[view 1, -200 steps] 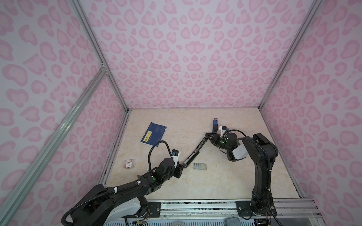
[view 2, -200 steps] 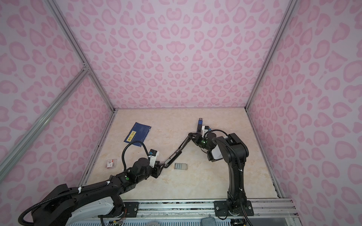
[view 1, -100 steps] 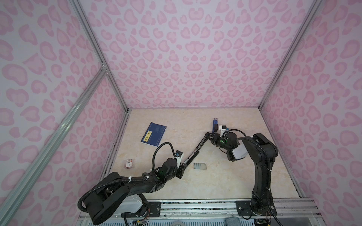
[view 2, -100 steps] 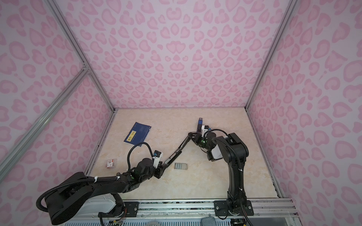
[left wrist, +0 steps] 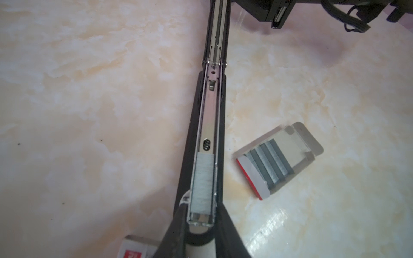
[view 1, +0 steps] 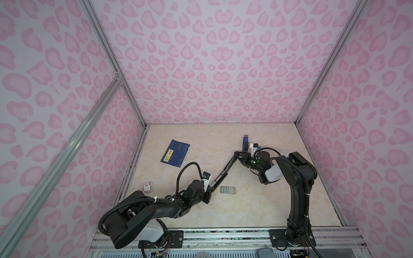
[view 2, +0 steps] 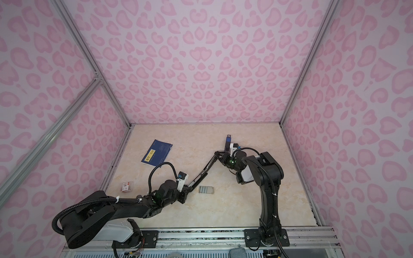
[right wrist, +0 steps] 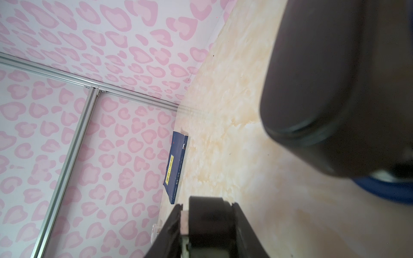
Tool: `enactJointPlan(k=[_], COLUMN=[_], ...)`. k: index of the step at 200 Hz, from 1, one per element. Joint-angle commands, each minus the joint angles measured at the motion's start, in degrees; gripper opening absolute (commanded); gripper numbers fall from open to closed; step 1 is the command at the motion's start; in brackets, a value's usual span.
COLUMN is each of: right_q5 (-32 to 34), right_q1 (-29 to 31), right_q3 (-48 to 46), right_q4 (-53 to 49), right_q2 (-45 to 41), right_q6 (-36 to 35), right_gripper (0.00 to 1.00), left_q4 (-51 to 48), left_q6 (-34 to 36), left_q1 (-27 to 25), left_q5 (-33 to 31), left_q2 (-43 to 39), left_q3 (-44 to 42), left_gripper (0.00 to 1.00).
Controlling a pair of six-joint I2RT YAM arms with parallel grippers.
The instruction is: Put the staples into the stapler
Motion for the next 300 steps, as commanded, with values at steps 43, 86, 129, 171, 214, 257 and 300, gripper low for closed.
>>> enactJointPlan(k=[43,86,129,171,214,257,300], right_q5=[-0.71,0.05,2.10,5.50,10.93,14.94,18.09], right_q1=[0.25,0.92,2.98,6.23,11.04,15.12,18.82], right_q3=[-0.19,-0.67,-0.67,0.42,2.31,3.89,4.95], right_q4=[2.42,-5.17,-15.15,-25.19,-34.93,-41.16,-45.32], right_q2=[-0.04,-4.80,-10.63,-15.64,-21.02,-24.22,-25.87], right_q6=[-0.01,-6.04,-14.63,-23.50,-32.56,-39.24,-43.43], right_gripper=[0.33,0.34,0.34,0.34,0.35,0.36,0.36], left_q4=[2.40,1.94,1.43,1.17,1.02,0.55,-0.02], left_q6=[0.75,2.05,3.07,3.75,4.10,4.72,5.03], left_q1=[-0.03,-0.07,-0.04,-0.08,-0.07,-0.04,-0.04], left_q5=[0.05,-0.90,-0.90,-0.94,-1.15,-1.43,-1.83], left_q2=[-0.61,-0.84,-1.27,-1.83,-2.45,-3.34,-4.34], left_q3=[0.97,2.19,3.26,3.70,4.02,4.31,4.40], left_gripper=[0.15,0.14,0.13,0.13,0.13,0.12,0.12])
